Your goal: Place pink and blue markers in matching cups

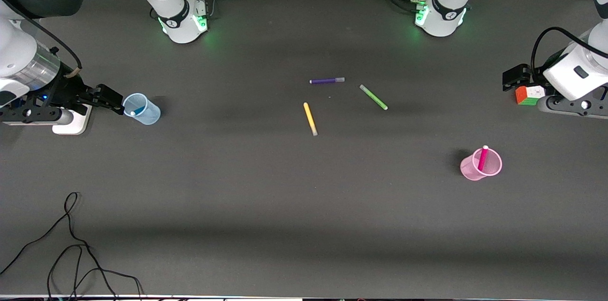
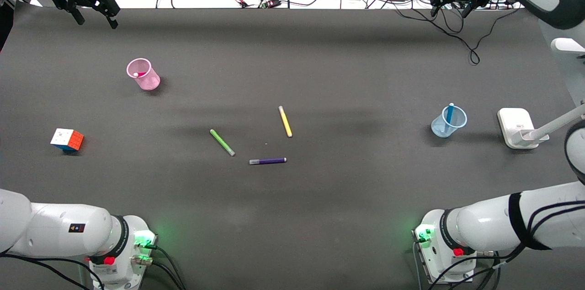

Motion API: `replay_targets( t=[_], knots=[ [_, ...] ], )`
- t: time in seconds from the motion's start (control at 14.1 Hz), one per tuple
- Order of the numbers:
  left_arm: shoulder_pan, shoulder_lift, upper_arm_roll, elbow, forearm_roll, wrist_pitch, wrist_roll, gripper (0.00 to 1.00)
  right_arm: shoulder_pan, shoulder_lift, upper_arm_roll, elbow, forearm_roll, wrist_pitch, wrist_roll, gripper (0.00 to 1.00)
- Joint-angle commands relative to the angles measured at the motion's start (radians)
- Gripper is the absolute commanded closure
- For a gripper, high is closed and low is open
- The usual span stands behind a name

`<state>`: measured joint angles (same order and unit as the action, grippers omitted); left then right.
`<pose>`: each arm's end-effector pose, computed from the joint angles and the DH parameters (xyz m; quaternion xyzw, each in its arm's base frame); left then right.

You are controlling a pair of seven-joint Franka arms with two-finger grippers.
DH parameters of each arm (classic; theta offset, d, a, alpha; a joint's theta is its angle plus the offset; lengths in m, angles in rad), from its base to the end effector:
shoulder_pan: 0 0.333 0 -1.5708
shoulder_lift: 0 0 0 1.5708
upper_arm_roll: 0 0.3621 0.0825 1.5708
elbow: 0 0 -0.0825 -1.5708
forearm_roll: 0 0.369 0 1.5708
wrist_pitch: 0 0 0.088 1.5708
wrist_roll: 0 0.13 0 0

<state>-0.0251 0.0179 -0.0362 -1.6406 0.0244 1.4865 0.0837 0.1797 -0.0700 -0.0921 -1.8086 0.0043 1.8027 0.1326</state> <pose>0.5275 -0.0288 0.6003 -0.9936 0.0722 0.0860 0.0109 0.5289 0.0453 0.5954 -0.9992 0.0229 -0.0311 0.0088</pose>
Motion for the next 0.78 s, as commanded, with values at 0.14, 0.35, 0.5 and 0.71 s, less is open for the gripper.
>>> replay_targets(
  t=[0.14,0.35,0.5,0.71],
  knots=[
    [-0.018,-0.010,0.016,-0.004,-0.008,-0.009,0.001,0.00,0.000,-0.025,0.012,-0.030,0.006,0.021,0.015,0.00],
    [-0.018,-0.009,0.016,-0.002,-0.008,-0.015,0.005,0.00,-0.002,0.045,0.012,0.107,0.008,-0.120,0.010,0.00],
    [-0.018,-0.007,0.016,-0.002,-0.008,-0.019,0.005,0.00,-0.002,0.045,0.012,0.107,0.008,-0.140,0.008,0.00],
    [-0.015,-0.006,0.016,-0.002,-0.008,-0.025,0.005,0.00,-0.002,0.049,0.012,0.106,0.010,-0.140,0.015,0.00]
  ],
)
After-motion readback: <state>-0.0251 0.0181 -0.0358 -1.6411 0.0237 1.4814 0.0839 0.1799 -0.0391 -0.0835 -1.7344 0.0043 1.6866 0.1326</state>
